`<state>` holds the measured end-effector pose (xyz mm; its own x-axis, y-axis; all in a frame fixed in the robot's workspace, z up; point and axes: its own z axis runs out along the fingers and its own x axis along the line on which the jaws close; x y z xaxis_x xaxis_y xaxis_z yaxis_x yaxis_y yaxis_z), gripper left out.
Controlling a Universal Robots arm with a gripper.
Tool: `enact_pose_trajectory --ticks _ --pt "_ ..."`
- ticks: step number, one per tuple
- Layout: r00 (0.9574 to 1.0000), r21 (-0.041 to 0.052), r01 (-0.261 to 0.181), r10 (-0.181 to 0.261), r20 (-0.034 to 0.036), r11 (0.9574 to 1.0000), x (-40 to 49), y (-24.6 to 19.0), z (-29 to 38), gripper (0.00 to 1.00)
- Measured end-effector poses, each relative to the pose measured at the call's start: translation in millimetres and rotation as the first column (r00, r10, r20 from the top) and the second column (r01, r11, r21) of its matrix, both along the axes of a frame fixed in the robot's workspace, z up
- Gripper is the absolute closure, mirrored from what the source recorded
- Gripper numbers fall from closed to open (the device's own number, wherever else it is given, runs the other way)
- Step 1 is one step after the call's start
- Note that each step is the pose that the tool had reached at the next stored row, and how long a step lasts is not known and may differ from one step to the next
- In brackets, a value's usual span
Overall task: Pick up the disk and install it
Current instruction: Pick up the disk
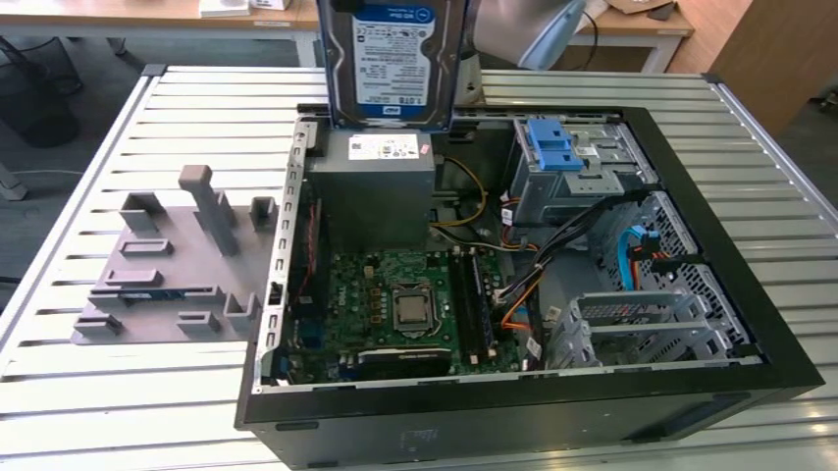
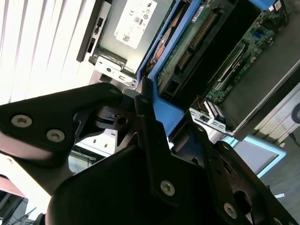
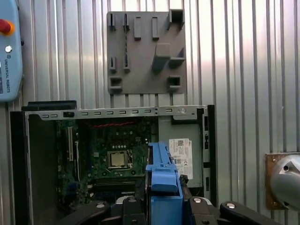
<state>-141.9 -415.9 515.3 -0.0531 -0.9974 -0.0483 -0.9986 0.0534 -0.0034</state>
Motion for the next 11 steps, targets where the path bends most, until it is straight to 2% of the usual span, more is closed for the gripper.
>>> enact_pose_trajectory --ticks 5,11 --pt "1.0000 -0.0045 0.000 0.000 -0.0007 1.0000 13.1 -1.4 -0.5 0.64" --pt "1.0000 -0.0045 0.001 -0.001 -0.0006 1.0000 22.0 -6.8 -3.4 0.64"
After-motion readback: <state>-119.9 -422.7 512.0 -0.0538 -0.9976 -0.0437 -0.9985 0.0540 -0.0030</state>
